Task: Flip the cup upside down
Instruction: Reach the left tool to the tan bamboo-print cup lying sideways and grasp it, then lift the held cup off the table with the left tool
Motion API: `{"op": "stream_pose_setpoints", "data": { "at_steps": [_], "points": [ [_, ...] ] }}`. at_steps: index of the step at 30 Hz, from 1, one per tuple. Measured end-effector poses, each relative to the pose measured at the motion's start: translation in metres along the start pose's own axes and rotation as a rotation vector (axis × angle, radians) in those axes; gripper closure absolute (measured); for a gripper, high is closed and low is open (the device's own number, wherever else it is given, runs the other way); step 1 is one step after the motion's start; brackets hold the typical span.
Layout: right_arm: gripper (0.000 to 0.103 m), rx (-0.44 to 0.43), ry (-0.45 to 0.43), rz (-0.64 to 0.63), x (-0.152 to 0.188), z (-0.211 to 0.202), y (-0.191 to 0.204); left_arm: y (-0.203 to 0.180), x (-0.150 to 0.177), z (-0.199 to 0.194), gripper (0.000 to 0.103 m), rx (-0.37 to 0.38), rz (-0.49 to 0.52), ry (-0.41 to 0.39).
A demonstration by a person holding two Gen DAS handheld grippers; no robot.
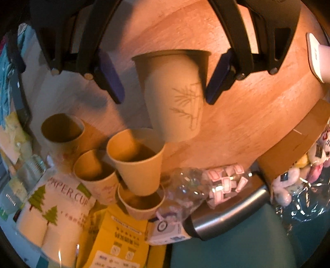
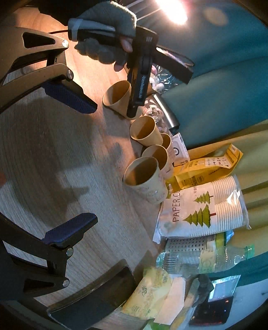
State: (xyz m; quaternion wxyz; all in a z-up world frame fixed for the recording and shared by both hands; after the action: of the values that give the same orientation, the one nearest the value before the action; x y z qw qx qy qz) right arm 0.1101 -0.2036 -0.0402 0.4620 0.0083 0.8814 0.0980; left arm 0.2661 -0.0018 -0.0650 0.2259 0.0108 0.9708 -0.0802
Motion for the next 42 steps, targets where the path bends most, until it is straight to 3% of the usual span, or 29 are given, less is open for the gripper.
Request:
{"op": "stream_pose_setpoints", "data": {
  "at_steps": [5, 8, 17, 27, 33, 38, 42],
  "points": [
    [0.004, -0.008, -0.005, -0.008, 0.000, -0.002, 0.002, 0.002, -0.001, 0.008, 0.022, -0.003, 0.000, 0.009],
    [0.004, -0.007, -0.007, -0.012, 0.000, -0.003, 0.003, 0.005, 0.001, 0.014, 0.037, 0.000, -0.004, 0.028],
    [0.004, -0.010, -0.008, -0.016, 0.000, -0.002, 0.005, 0.005, 0.015, 0.003, 0.039, 0.020, -0.001, -0.012],
    [0.005, -0.025, -0.019, -0.031, -0.001, -0.011, 0.014, -0.032, 0.076, -0.071, 0.039, 0.035, 0.126, -0.257],
    [0.005, -0.056, -0.018, -0.067, 0.001, -0.033, 0.028, -0.046, 0.127, -0.111, 0.039, 0.087, 0.079, -0.376],
    [0.005, -0.086, -0.036, -0.085, 0.003, -0.057, 0.039, -0.056, 0.167, -0.134, 0.039, 0.078, 0.087, -0.503],
    [0.005, -0.106, -0.063, -0.092, 0.002, -0.077, 0.046, -0.056, 0.183, -0.136, 0.039, 0.104, 0.074, -0.538]
  ]
}}
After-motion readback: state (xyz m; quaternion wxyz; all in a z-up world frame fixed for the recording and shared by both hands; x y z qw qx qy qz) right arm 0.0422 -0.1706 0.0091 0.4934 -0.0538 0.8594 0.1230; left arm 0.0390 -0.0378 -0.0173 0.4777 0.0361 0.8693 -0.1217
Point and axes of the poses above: each gripper's, at about its wrist camera, not at the fingertips, and z roughly the way its jaws point, y to its left, x to its underside, the point moved 5 cm from there along z, roughly the way its jaws point, and after that the axes turned 7 degrees about x, right-handed, at the moved point
